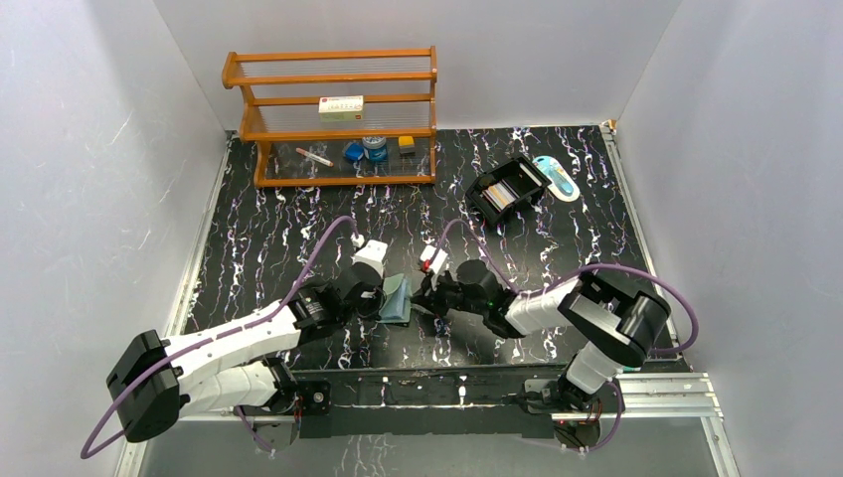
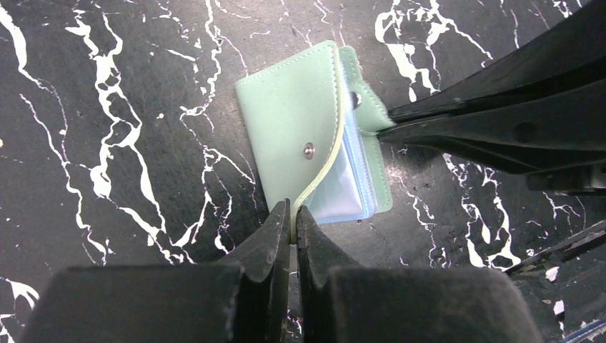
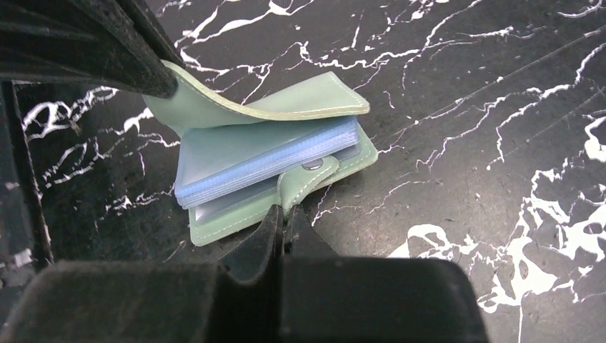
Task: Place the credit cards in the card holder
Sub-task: Close the card holder at the center of the board.
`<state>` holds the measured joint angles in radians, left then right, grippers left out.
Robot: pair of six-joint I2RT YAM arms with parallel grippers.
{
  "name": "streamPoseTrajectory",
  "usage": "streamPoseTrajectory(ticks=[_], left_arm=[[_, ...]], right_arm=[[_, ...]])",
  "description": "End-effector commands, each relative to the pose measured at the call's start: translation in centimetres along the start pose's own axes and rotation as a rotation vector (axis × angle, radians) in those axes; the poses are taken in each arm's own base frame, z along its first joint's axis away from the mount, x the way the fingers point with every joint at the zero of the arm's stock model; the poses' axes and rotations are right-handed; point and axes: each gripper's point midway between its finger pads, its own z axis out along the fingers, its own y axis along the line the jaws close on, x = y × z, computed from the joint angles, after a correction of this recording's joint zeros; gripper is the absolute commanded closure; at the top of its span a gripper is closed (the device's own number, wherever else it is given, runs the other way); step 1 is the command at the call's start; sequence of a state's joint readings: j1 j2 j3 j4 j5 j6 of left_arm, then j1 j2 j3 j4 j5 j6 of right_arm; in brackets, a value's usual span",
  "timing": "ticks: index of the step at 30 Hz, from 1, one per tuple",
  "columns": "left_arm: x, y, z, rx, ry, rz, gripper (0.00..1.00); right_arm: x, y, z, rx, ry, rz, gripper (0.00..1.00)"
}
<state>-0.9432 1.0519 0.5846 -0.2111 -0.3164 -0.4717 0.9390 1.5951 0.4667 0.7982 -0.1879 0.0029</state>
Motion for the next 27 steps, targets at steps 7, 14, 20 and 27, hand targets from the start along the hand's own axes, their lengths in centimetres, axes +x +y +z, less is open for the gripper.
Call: streamPoseTrajectory(ticks=[7,14,20,27], left_arm=[[1.6,2.7,-0.5,-0.115,0.056,-0.009,1.00],[2.4,1.8,0.3,-0.080,0.097,-0.005,1.00],[2.4,0.9,0.8,-0.045,0.112,-0.007,1.00],[2.8,-1.1,1.5,0.042,0.152,-0.010,1.00]], right_arm=[[-6.3,-1.7,-1.8,0.045,-0.354,0.385,1.00],[-7.7,0.6,-1.8,-0.116,-0.422,0.329,1.00],[-8.3,2.1,-1.8,-0.219,-0.448,0.239,1.00],[-7.5,2.2,-0.9,-0.232,-0.388,0.205,1.00]])
